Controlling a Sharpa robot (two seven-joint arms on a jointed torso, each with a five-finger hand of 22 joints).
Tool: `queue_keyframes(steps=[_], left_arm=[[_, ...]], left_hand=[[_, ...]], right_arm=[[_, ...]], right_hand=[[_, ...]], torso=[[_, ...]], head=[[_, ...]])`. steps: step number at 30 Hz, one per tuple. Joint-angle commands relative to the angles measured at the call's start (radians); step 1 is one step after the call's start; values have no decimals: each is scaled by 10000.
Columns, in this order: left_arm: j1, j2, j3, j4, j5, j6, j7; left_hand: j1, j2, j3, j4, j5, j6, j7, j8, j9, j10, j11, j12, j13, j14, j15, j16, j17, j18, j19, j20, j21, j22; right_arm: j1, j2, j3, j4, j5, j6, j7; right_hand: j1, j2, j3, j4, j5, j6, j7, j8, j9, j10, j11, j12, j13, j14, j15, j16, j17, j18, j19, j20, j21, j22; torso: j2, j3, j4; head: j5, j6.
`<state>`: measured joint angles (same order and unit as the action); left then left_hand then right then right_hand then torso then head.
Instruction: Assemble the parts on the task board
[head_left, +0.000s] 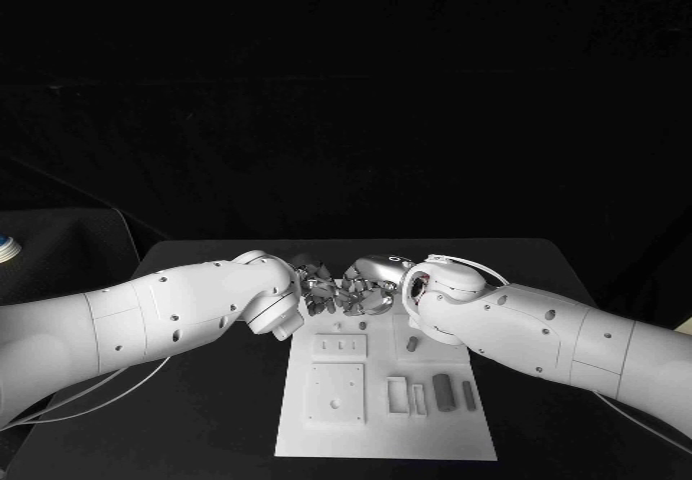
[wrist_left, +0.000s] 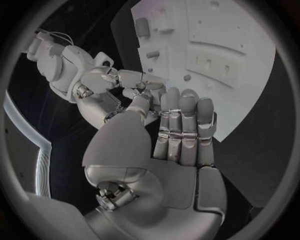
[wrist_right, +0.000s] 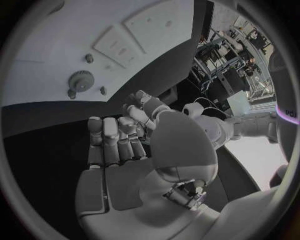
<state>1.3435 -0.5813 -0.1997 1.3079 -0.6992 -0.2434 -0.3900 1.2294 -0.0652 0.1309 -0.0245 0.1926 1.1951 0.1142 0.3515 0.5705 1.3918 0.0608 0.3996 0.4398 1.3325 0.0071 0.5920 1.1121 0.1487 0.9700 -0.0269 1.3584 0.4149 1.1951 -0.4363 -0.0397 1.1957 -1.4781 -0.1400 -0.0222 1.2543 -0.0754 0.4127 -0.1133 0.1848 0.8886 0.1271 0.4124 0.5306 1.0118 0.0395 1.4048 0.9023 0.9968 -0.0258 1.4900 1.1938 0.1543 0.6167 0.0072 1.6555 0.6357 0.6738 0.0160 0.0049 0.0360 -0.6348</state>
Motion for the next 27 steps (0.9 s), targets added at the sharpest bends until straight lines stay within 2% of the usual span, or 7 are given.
queue_keyframes(steps=[1,11,18,27], left_arm=[[-16,42,-8,15,-43,62,-35],[-16,29,-8,13,-122,110,-103],[-16,27,-8,11,-121,67,-84],[-17,37,-8,-42,83,-90,41]], left_hand=[[220,32,160,-30,-42,-30,31,-53,-9,-45,16,-41,16,-86,11,35,23,110,-65,-8,40,-9],[740,44,946,-163,-37,-52,48,-109,-40,-78,45,-113,36,-150,43,48,90,67,-125,9,56,-31],[834,61,1185,-174,-31,-79,61,-134,-55,-113,63,-152,32,-169,54,45,102,52,-142,16,56,-39],[1136,159,2271,-265,-22,18,46,-105,-59,-67,69,-220,50,-142,59,92,169,17,-148,18,115,-47]], right_arm=[[18,30,23,67,-74,91,171],[18,20,27,84,-81,89,162],[17,18,28,91,-82,123,165],[17,42,28,41,-81,156,153]], right_hand=[[-24,49,44,25,-4,332,254,32,11,31,-23,34,-8,81,3,67,-11,-33,47,7,452,-12],[-24,56,49,25,-2,338,254,31,11,33,-25,36,-9,84,1,70,-11,-32,49,6,454,-12],[-25,60,53,25,-2,342,253,30,11,34,-26,37,-9,86,0,72,-11,-31,50,6,455,-13],[-26,60,54,25,-2,345,253,29,11,34,-27,39,-10,87,0,74,-12,-31,51,5,457,-13]], torso=[[5,2,-3],[11,2,7],[12,-6,4],[12,-6,6]], head=[[14,0],[-2,-36],[-5,-57],[-17,-78]])
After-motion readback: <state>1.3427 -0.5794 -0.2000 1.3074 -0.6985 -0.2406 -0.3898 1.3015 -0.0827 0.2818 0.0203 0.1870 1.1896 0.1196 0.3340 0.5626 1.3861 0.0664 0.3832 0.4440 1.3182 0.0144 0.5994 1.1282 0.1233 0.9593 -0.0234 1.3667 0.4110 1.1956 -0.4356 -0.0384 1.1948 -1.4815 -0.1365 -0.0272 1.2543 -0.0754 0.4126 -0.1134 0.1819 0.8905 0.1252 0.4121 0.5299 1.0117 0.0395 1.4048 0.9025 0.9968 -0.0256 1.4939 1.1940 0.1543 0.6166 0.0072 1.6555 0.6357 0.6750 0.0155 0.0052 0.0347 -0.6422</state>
